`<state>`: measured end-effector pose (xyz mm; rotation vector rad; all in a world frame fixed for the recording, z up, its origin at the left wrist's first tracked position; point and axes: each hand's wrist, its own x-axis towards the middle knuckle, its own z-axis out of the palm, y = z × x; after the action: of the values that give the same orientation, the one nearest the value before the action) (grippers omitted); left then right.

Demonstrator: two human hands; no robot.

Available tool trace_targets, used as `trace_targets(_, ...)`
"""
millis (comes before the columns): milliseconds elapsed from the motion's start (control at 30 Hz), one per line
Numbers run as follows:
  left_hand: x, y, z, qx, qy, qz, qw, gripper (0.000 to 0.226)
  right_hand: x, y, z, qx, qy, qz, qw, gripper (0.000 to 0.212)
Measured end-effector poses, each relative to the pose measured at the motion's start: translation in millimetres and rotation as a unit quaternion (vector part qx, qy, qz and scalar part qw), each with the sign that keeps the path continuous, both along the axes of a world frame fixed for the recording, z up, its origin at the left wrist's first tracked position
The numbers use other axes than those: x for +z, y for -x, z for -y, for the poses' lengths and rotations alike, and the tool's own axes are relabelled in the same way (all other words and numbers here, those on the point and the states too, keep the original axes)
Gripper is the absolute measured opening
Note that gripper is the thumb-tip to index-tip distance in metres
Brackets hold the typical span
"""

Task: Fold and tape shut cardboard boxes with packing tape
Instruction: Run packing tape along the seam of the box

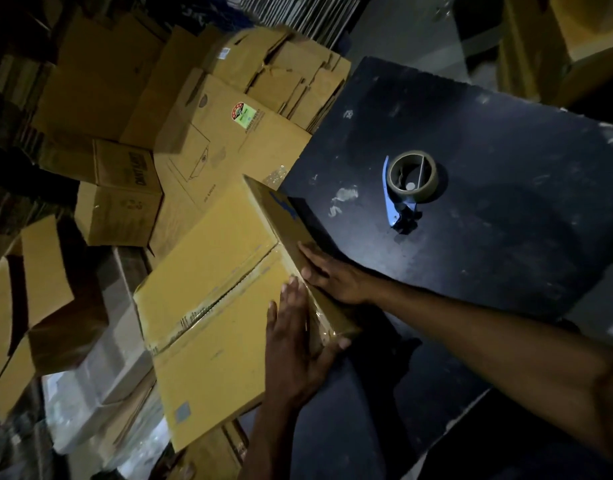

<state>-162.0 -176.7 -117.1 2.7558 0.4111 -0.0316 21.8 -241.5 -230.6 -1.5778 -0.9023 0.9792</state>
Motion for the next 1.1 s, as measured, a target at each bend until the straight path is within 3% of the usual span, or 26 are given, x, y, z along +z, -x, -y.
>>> trace_targets(100, -12.4, -0.9, -1.3, -0.031, -0.092, -0.016, 0.995, 0.117, -11.6, -7.1, 16.4, -0.011, 0.022, 0.059, 0.998, 0.085)
trace_targets(267, -11.8, 0.9, -5.9, -0.066, -0.091, -0.022, 0.993, 0.133, 5.9, -1.8, 29.5, -0.028, -0.062, -0.013, 0.998, 0.097)
trace_targets(400, -3.7, 1.9, -8.6, -0.087, -0.066, -0.067, 0.992, 0.151, -16.9, 10.3, 35.8, -0.013, -0.022, 0.075, 0.997, 0.106)
trace_targets(533, 9.3, -0.6, -12.0, -0.061, 0.012, -0.079, 0.995, 0.121, -12.9, 2.6, 53.4, -0.044, -0.025, 0.065, 0.997, 0.101)
trace_targets(633, 5.2, 0.2, -17.6, -0.062, -0.014, -0.081, 0.995, 0.108, -3.5, 9.0, 53.7, -0.044, -0.043, 0.021, 0.998, 0.090)
trace_targets(800, -13.3, 5.9, -16.2, -0.072, -0.109, -0.056, 0.990, 0.101, -18.3, 32.2, 56.9, -0.033, -0.022, -0.056, 0.998, 0.076)
trace_targets(1000, -16.8, 8.9, -14.8, -0.077, -0.105, -0.004, 0.991, 0.101, -24.7, 36.3, 74.3, -0.093, -0.034, -0.223, 0.970, 0.070)
trace_targets(1100, -16.1, 7.4, -14.1, -0.067, -0.092, 0.008, 0.994, 0.101, -17.5, 39.9, 73.9, -0.061, -0.012, -0.178, 0.982, 0.085)
